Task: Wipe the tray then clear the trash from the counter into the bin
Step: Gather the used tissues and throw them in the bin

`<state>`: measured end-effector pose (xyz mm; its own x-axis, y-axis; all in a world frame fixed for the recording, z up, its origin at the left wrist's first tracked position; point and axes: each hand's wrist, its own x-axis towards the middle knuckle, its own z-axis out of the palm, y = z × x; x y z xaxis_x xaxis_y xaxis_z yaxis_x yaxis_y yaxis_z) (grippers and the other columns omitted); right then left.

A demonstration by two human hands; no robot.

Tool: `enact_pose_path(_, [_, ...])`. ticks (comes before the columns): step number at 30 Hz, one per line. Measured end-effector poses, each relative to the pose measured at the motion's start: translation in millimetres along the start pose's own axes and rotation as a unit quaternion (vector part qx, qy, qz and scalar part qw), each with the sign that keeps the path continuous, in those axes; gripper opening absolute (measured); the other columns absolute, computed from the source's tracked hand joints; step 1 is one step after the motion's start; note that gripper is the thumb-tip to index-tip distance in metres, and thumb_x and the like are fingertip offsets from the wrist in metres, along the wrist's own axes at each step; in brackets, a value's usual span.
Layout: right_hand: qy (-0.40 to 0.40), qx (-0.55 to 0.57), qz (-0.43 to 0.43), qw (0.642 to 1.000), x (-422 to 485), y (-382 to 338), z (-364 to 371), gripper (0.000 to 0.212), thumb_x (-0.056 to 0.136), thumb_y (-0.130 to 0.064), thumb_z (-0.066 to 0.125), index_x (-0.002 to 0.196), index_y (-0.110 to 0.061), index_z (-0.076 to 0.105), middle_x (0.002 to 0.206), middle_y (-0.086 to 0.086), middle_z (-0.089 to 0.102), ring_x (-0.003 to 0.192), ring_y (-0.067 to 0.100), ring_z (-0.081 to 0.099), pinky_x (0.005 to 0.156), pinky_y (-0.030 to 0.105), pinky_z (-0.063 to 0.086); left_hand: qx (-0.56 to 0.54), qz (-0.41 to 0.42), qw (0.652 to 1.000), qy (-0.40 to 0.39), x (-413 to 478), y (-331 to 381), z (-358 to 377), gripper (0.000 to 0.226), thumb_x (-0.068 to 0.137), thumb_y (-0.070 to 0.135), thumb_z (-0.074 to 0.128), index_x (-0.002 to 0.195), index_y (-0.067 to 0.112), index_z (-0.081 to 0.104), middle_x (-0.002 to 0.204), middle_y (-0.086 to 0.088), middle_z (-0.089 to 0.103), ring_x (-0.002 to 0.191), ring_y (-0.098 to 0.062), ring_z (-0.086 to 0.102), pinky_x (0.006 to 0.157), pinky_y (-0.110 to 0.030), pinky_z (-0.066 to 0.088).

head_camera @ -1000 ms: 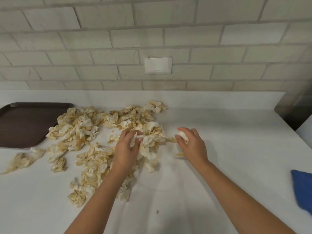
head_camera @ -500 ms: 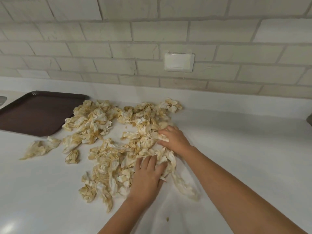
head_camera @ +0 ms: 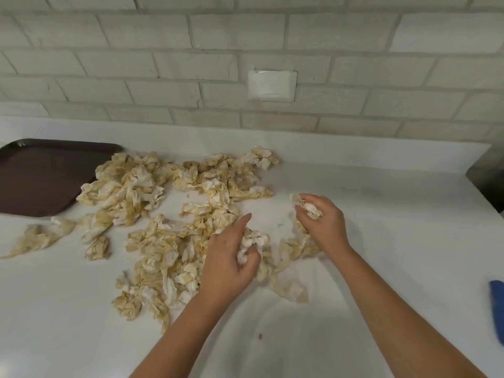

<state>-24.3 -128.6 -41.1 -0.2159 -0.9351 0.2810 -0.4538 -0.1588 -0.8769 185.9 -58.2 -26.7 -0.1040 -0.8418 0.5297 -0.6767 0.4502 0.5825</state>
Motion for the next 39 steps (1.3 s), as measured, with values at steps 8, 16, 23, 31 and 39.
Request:
enact_pose_path(8, [-0.249, -0.227, -0.1, 0.936, -56, 14, 3, 0.055, 0.086, -0.058, 0.03, 0.135, -0.04, 0.046, 0.145, -0.005, 0.037, 0.139, 0.017, 0.021, 0.114, 0.043, 0.02, 0.135, 0.043, 0.973, -0.184, -13, -13, 50, 0.042, 0.081, 0.039, 0.048, 0.111, 0.012, 0.057, 0.117, -0.017, 0.058, 0.111, -0.034, 0.053, 0.095, -0.049, 0.045])
enact_pose_path(16, [-0.269, -0.335, -0.153, 0.89, -86, 5, -3, 0.098, 0.056, -0.086, 0.049, 0.139, -0.034, 0.037, 0.144, -0.006, 0.034, 0.133, 0.018, 0.031, 0.108, 0.041, 0.029, 0.061, 0.113, 0.973, -0.191, -27, -24, 38, 0.05, 0.089, 0.053, 0.05, 0.125, 0.019, 0.05, 0.101, 0.003, 0.06, 0.092, -0.013, 0.054, 0.082, -0.029, 0.044])
enact_pose_path(23, [-0.142, -0.337, -0.192, 0.911, -102, 12, -5, 0.047, 0.074, -0.065, 0.05, 0.094, -0.027, 0.069, 0.088, -0.004, 0.06, 0.078, 0.02, 0.061, 0.059, 0.033, 0.051, 0.107, 0.146, 0.971, -0.158, -40, -31, 31, 0.044, 0.09, 0.055, 0.046, 0.111, 0.017, 0.052, 0.085, -0.001, 0.061, 0.077, -0.021, 0.059, 0.064, -0.034, 0.05])
enact_pose_path(31, [-0.129, -0.068, 0.1, 0.984, -123, -20, -39, 0.022, 0.064, -0.042, 0.083, 0.076, -0.033, 0.066, 0.078, -0.012, 0.064, 0.073, 0.004, 0.058, 0.069, 0.022, 0.044, -0.111, 0.022, 0.974, -0.196, -21, 3, 16, 0.034, 0.074, 0.048, 0.063, 0.094, 0.022, 0.061, 0.083, 0.013, 0.064, 0.073, -0.008, 0.062, 0.063, -0.02, 0.047])
enact_pose_path(39, [-0.019, 0.096, 0.202, 0.974, -150, -44, -86, 0.01, 0.075, -0.024, 0.076, 0.078, -0.018, 0.068, 0.07, -0.01, 0.063, 0.058, 0.0, 0.056, 0.055, 0.014, 0.043, -0.296, -0.082, 0.908, -0.285, -1, 48, 3, 0.02, 0.083, 0.028, 0.072, 0.097, 0.017, 0.064, 0.09, 0.004, 0.071, 0.082, -0.008, 0.066, 0.073, -0.024, 0.052])
